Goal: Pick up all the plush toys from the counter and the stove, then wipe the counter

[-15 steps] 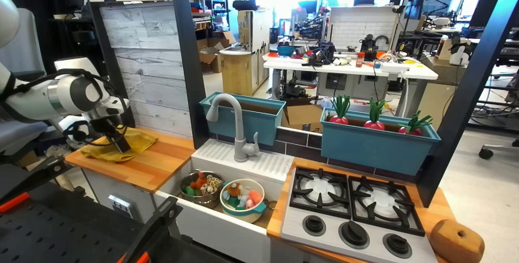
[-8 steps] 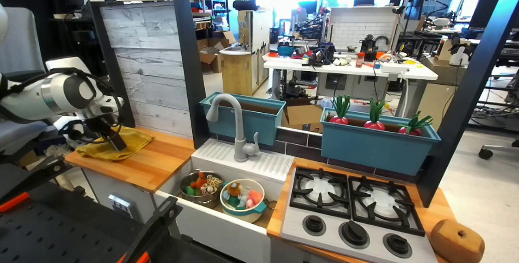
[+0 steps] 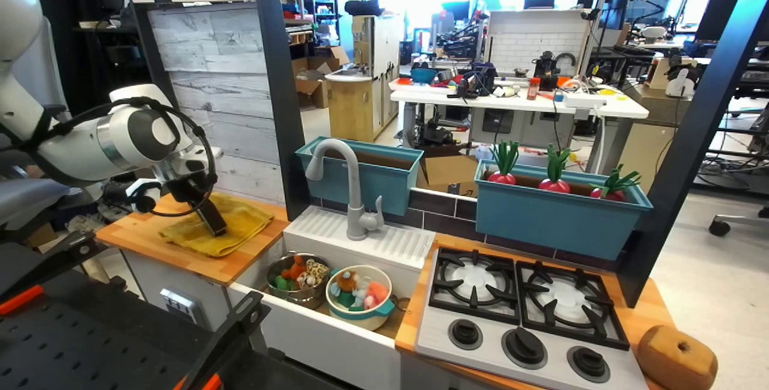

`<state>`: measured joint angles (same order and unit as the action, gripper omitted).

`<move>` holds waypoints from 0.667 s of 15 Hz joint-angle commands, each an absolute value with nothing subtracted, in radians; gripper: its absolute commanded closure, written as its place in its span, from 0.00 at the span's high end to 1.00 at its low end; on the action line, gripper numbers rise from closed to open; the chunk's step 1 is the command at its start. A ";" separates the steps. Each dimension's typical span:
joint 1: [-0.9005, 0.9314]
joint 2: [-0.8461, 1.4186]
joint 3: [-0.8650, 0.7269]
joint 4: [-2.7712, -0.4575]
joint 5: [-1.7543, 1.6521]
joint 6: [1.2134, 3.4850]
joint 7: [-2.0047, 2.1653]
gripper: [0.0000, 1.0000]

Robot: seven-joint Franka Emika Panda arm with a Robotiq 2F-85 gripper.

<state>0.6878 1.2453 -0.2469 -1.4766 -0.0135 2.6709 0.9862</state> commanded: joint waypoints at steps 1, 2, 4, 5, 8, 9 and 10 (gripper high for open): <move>0.667 1.275 -0.196 -1.440 -0.008 2.757 0.999 1.00; 0.665 1.306 -0.181 -1.385 0.001 2.774 1.004 1.00; 0.674 1.357 -0.156 -1.291 0.008 2.788 1.008 1.00; 0.674 1.378 -0.138 -1.247 0.011 2.784 1.005 1.00; 0.656 1.392 -0.088 -1.205 0.023 2.763 0.981 1.00; 0.654 1.386 -0.087 -1.219 0.027 2.762 0.983 1.00; 0.644 1.369 -0.079 -1.248 0.031 2.750 0.976 1.00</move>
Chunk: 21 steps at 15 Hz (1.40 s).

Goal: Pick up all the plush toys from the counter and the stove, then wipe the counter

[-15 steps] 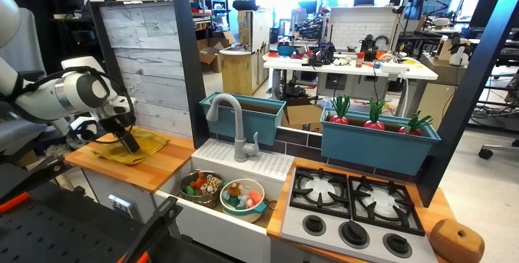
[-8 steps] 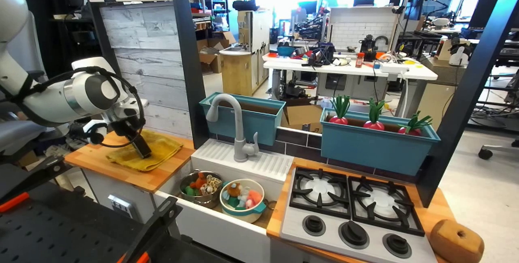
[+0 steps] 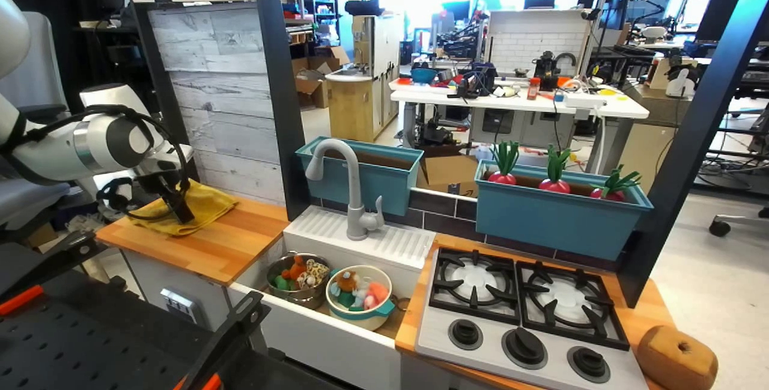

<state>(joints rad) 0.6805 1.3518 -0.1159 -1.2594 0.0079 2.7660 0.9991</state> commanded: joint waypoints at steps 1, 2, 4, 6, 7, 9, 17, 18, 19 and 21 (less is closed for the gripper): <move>0.633 1.331 -0.078 -1.316 0.027 2.745 0.969 1.00; 0.620 1.293 -0.074 -1.380 0.033 2.737 0.973 1.00; 0.603 1.231 -0.086 -1.484 0.032 2.721 0.979 1.00; 0.584 1.163 -0.104 -1.587 0.024 2.681 0.978 1.00; 0.570 1.152 -0.102 -1.603 0.022 2.664 0.971 1.00; 0.543 1.154 -0.080 -1.600 0.005 2.658 0.926 1.00; 0.602 1.301 0.094 -1.382 0.032 2.925 0.768 1.00; 0.605 1.310 0.110 -1.363 0.036 2.927 0.743 1.00; 0.621 1.300 0.088 -1.364 0.042 2.908 0.745 1.00; 0.635 1.247 0.017 -1.428 0.046 2.883 0.747 1.00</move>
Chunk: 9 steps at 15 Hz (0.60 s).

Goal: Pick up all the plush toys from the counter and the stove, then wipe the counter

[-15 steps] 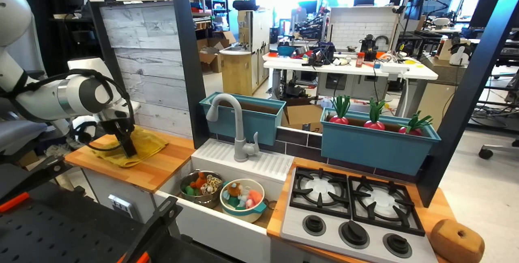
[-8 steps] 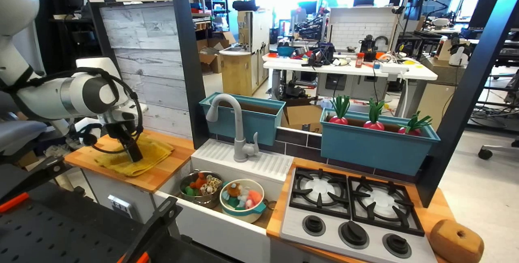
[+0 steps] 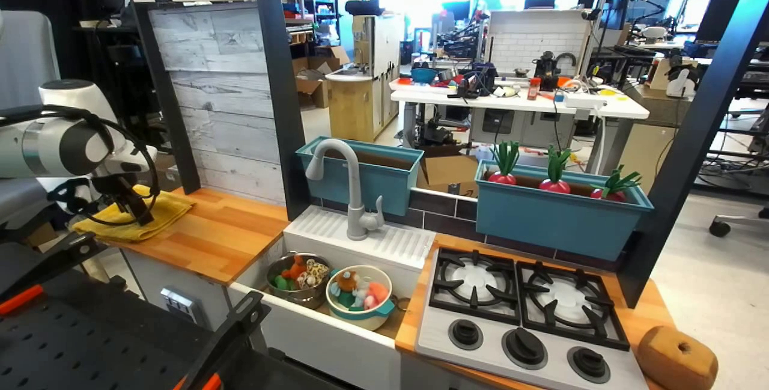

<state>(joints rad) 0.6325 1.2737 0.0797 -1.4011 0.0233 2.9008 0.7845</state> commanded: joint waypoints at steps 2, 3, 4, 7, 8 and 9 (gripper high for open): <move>0.633 1.182 -0.066 -1.537 0.020 2.878 0.814 1.00; 0.615 1.158 -0.080 -1.584 0.036 2.868 0.824 1.00; 0.624 1.137 -0.125 -1.626 0.066 2.854 0.821 1.00; 0.639 1.094 -0.228 -1.701 0.047 2.779 0.845 1.00; 0.627 1.092 -0.225 -1.695 0.041 2.751 0.835 1.00; 0.625 1.097 -0.223 -1.681 0.026 2.720 0.820 1.00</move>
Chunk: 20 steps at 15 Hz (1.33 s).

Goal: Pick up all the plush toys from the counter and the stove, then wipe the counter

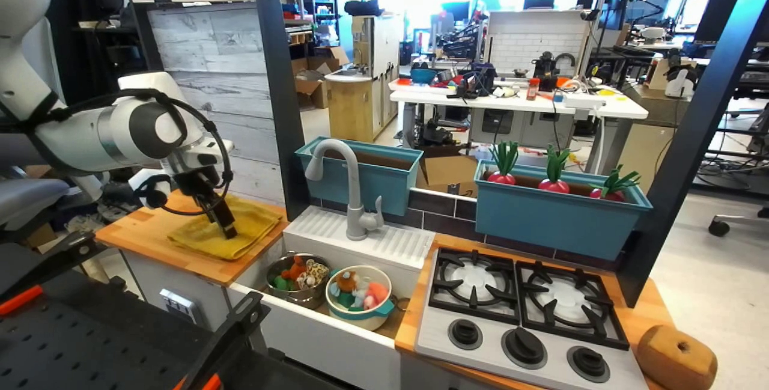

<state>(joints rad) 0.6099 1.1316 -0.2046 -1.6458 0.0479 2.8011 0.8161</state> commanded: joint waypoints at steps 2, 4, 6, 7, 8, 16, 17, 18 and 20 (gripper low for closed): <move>0.609 1.125 -0.167 -1.632 0.010 2.709 0.784 1.00; 0.595 1.165 -0.083 -1.571 0.022 2.741 0.745 1.00; 0.606 1.200 -0.023 -1.516 0.030 2.740 0.723 1.00; 0.608 1.207 0.003 -1.496 0.036 2.728 0.714 1.00; 0.611 1.202 0.014 -1.493 0.037 2.721 0.708 1.00; 0.617 1.034 -0.149 -1.748 -0.015 2.614 0.730 1.00; 0.615 1.027 -0.172 -1.762 -0.026 2.591 0.735 1.00; 0.609 1.033 -0.186 -1.757 -0.037 2.590 0.738 1.00; 0.584 1.069 -0.176 -1.722 -0.030 2.663 0.751 1.00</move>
